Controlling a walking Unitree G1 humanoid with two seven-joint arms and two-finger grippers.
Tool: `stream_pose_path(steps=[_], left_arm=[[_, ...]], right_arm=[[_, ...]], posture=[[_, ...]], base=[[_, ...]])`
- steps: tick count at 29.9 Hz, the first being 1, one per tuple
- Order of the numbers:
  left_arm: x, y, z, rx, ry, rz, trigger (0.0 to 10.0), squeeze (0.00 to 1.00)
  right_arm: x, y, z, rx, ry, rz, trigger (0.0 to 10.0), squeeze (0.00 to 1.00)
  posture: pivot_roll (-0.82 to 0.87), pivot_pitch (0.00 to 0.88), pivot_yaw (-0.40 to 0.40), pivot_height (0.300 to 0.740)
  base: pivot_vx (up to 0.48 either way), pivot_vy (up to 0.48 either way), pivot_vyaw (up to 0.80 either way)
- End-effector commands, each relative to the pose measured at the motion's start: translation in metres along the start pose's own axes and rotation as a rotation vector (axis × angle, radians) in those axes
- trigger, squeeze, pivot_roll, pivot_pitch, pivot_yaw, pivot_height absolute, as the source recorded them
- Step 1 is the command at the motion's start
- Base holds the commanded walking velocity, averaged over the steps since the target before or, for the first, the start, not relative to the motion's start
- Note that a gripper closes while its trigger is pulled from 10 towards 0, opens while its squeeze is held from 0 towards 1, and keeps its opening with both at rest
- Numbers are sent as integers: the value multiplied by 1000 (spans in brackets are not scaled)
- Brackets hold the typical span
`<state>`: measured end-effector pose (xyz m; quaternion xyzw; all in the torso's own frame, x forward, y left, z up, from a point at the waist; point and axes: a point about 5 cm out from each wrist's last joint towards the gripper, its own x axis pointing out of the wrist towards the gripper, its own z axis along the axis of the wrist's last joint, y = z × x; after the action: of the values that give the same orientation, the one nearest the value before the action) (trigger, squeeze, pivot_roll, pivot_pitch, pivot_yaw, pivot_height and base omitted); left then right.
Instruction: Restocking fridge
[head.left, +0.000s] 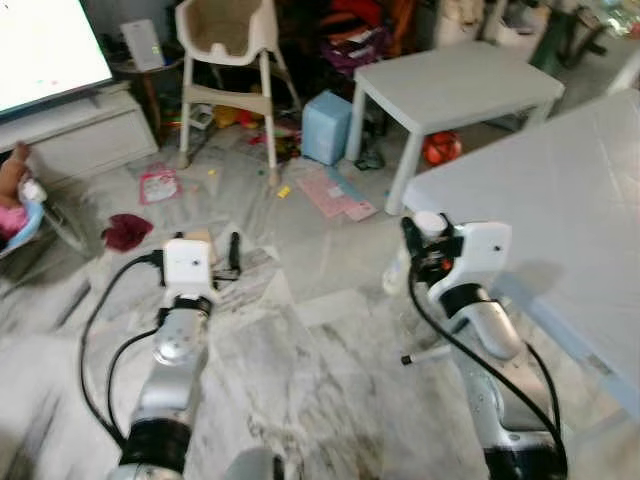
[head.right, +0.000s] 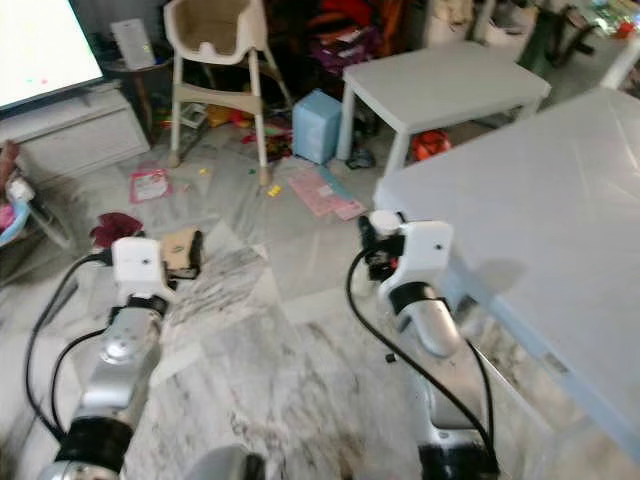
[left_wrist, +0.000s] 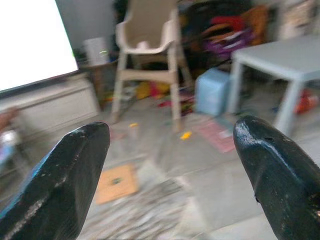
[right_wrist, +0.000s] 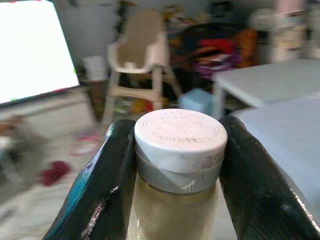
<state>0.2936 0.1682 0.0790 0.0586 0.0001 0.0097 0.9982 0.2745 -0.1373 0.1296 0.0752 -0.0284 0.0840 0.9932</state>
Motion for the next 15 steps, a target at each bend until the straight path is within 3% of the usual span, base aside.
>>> stream_pose_path(steps=[1,15], left_arm=[[-2,0,-1,5,0,10,10000,0],[-7,7,-2,40,-8,24,10000,0]], right_arm=[[3,3,11,-9,-47,26,10000,0],[-1,-1,4,-19,-14,30,10000,0]], posture=[[-59,0,24,740],[-45,0,8,740]], base=[[-277,0,800],[0,0,800]])
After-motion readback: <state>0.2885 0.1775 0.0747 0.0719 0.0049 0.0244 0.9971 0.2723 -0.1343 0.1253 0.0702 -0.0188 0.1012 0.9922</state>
